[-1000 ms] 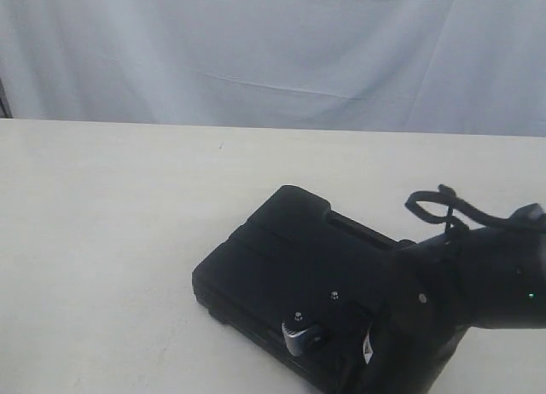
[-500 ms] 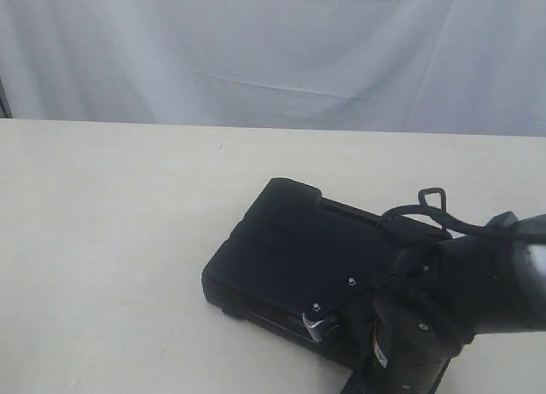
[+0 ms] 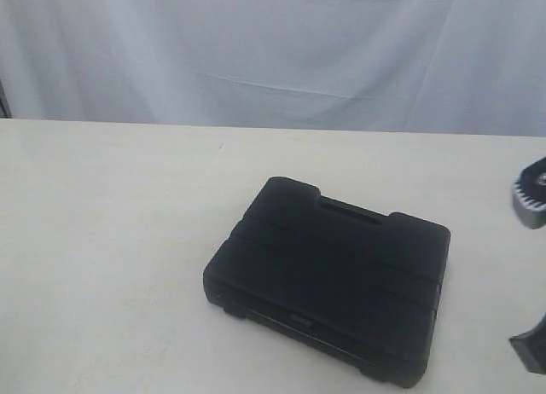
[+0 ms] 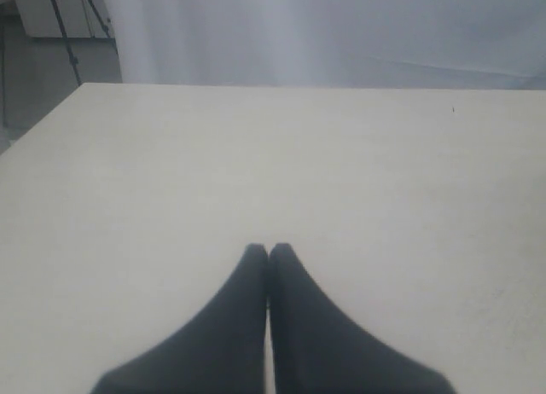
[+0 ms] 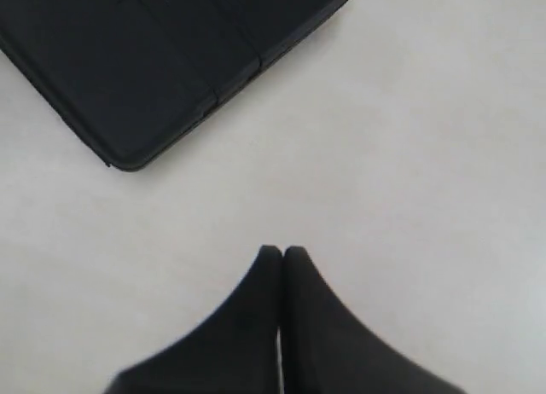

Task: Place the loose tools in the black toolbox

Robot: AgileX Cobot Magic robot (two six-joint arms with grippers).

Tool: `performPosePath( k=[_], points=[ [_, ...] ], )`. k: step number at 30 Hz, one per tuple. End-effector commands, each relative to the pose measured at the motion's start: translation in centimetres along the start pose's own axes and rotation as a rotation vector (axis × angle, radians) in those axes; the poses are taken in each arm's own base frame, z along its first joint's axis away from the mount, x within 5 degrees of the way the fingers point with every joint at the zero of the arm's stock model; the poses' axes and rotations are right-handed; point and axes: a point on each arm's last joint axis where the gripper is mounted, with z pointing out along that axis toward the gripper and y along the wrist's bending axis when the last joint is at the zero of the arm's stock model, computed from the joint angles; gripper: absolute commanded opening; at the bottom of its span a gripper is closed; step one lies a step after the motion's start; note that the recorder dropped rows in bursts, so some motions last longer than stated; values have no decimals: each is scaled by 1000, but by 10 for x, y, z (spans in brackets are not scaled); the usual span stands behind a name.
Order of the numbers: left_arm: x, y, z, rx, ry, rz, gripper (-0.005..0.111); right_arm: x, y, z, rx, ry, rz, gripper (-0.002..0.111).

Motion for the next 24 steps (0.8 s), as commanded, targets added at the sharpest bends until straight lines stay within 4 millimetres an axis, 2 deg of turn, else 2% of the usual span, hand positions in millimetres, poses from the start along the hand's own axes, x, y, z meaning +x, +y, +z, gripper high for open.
performPosePath(
  k=[1, 5, 9, 13, 16, 24],
  points=[
    [0, 0, 0, 5, -4, -5, 0, 20, -20, -27, -19, -119, 79, -1],
    [0, 0, 0, 5, -4, -5, 0, 32, -19, -27, -68, -147, 68, -1],
    [0, 0, 0, 5, -4, -5, 0, 20, -5, -25, -199, -289, 87, -1],
    [0, 0, 0, 5, -4, -5, 0, 3, 4, -34, -335, -481, 134, -1],
    [0, 0, 0, 5, -4, -5, 0, 0, 3, -37, -331, -532, 120, -1],
    [0, 0, 0, 5, -4, -5, 0, -1, 2, -36, -312, -540, 107, -1]
  ],
)
